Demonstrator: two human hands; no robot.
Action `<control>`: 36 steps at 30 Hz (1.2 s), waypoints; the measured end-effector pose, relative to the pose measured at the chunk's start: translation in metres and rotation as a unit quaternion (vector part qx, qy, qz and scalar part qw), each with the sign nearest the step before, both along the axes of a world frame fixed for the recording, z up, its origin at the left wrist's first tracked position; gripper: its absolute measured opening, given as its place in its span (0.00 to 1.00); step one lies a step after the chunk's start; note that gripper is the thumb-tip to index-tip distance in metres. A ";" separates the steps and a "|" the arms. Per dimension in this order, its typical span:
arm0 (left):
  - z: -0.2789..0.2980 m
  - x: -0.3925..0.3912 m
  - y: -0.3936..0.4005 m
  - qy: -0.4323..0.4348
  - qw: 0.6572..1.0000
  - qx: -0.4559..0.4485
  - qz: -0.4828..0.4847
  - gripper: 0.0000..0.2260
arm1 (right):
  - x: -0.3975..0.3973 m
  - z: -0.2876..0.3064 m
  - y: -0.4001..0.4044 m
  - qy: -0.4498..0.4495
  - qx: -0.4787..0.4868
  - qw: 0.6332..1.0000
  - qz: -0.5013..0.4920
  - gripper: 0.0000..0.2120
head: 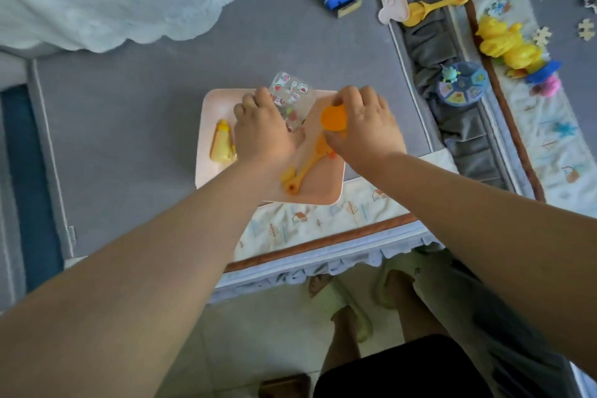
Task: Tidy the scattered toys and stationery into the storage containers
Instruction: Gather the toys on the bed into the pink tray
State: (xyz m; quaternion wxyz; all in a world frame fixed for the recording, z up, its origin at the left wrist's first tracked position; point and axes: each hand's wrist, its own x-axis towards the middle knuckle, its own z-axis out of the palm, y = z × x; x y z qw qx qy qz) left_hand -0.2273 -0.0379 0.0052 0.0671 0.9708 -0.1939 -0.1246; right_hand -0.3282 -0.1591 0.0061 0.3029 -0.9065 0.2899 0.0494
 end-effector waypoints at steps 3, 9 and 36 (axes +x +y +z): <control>-0.008 -0.005 0.023 0.035 0.999 -0.010 0.005 0.39 | 0.003 -0.002 0.013 0.013 -0.006 1.000 0.022 0.22; -0.006 -0.006 0.025 0.068 0.997 0.012 -0.016 0.44 | 0.005 -0.002 0.015 0.043 -0.024 0.999 0.022 0.25; -0.048 -0.049 -0.274 0.087 0.970 -0.028 -0.227 0.32 | -0.059 -0.078 -0.206 0.135 -0.120 0.981 0.070 0.30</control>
